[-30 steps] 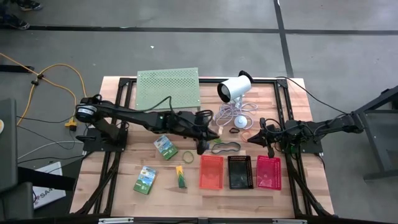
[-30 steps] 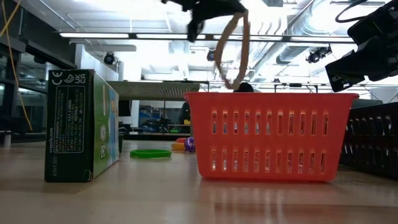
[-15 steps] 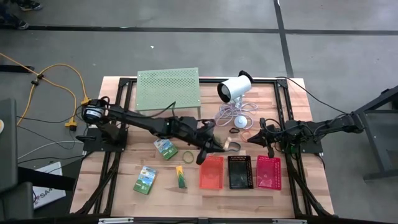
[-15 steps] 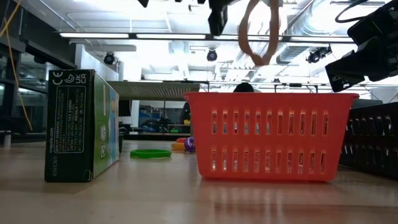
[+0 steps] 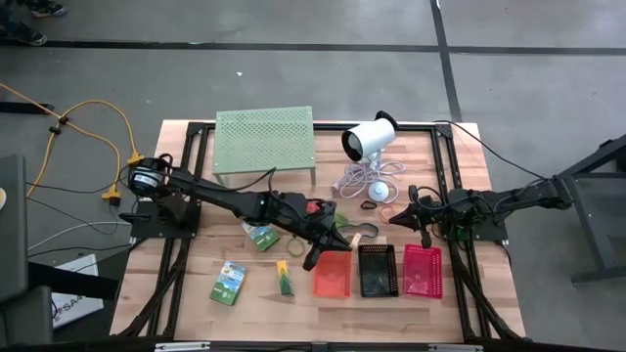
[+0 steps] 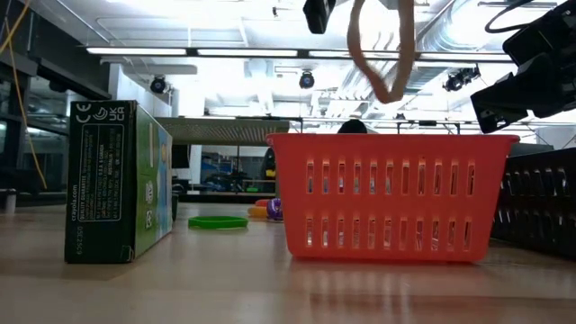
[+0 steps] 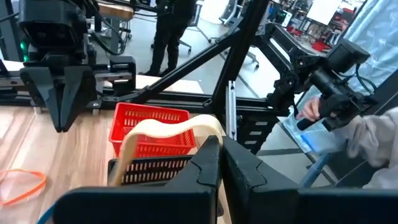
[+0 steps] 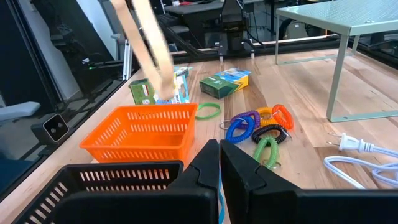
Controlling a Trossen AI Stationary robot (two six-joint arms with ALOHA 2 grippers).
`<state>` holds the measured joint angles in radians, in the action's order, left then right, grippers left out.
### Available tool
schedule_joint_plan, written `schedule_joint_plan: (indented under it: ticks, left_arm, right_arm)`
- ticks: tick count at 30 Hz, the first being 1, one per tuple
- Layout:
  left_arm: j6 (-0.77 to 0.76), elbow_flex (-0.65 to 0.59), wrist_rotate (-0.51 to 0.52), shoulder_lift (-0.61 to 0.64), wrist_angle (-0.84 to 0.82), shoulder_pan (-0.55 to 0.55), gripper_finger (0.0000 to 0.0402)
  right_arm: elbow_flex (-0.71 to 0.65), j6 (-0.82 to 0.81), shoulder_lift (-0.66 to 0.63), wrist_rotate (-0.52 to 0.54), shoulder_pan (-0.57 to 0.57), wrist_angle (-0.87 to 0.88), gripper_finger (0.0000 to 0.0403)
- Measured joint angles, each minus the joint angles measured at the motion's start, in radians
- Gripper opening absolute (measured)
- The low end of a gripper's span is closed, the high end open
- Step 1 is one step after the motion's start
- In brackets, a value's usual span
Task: Pick & Place Office Desk Supplies
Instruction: Put the brown rubber band into the red basket
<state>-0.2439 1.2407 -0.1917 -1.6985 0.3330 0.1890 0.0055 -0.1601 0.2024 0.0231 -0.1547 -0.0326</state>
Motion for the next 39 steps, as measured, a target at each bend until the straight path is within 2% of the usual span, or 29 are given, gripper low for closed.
schedule_joint_plan:
  ticks: [24, 27, 33, 39]
  left_arm:
    - [0.029, 0.0, 0.006, 0.0, 0.022, -0.001, 0.0001]
    - [0.029, 0.0, 0.006, 0.0, 0.022, -0.001, 0.0001]
    - [0.029, 0.0, 0.006, 0.0, 0.021, -0.001, 0.0001]
    - [0.027, 0.0, 0.007, 0.0, 0.03, -0.001, 0.0001]
  right_arm:
    - [0.0, -0.395, 0.0, -0.008, 0.0, -0.002, 0.0003]
    - [0.0, -0.378, 0.0, -0.028, 0.0, -0.009, 0.0003]
    - [0.0, -0.324, 0.0, 0.002, 0.0, -0.065, 0.0007]
    - [0.0, -0.247, 0.0, 0.005, 0.0, -0.17, 0.006]
